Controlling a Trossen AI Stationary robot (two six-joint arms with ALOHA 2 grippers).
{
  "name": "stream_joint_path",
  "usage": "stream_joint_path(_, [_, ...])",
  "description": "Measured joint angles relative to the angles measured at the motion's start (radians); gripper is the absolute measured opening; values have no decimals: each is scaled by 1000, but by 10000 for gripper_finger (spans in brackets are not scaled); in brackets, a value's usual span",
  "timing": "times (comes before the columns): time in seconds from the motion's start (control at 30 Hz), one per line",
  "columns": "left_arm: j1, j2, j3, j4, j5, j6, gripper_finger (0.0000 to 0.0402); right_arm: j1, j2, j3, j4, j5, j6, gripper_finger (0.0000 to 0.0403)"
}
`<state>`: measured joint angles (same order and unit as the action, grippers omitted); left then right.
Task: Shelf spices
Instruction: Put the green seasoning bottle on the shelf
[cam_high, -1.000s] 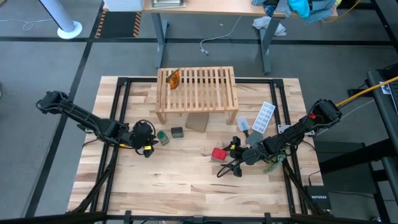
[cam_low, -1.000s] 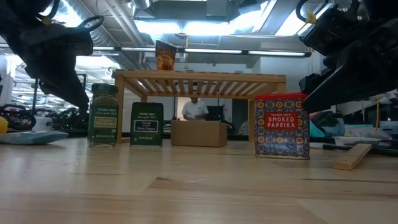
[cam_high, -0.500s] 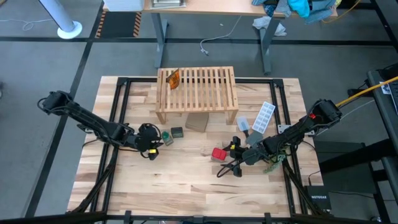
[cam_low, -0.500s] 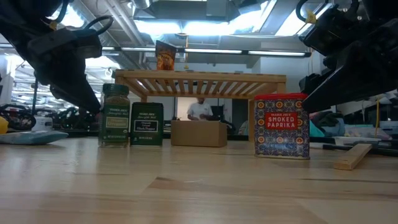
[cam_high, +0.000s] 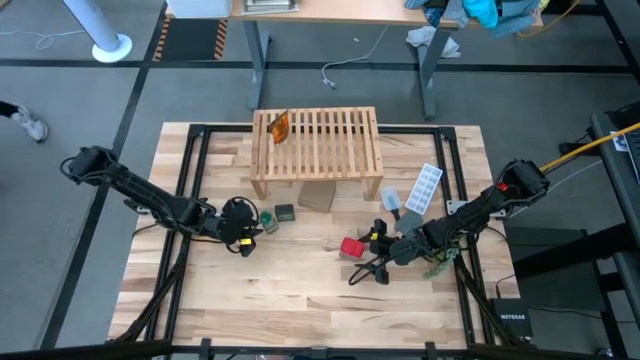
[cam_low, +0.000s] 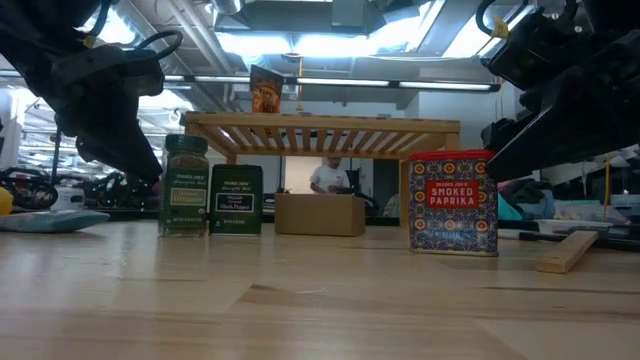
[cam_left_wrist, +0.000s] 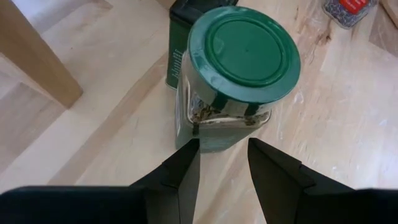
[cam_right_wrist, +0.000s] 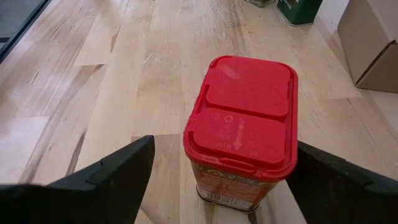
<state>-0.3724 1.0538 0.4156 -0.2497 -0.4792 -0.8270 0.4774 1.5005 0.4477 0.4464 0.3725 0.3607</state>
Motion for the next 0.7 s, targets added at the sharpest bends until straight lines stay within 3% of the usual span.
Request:
stream_joint_path(0.23, [-1,0,0,4,104,-29,127,0,0,0,0,0,0,342])
stream_joint_path(0.7, [1,14,0,-4,17,-70,127,0,0,0,0,0,0,342])
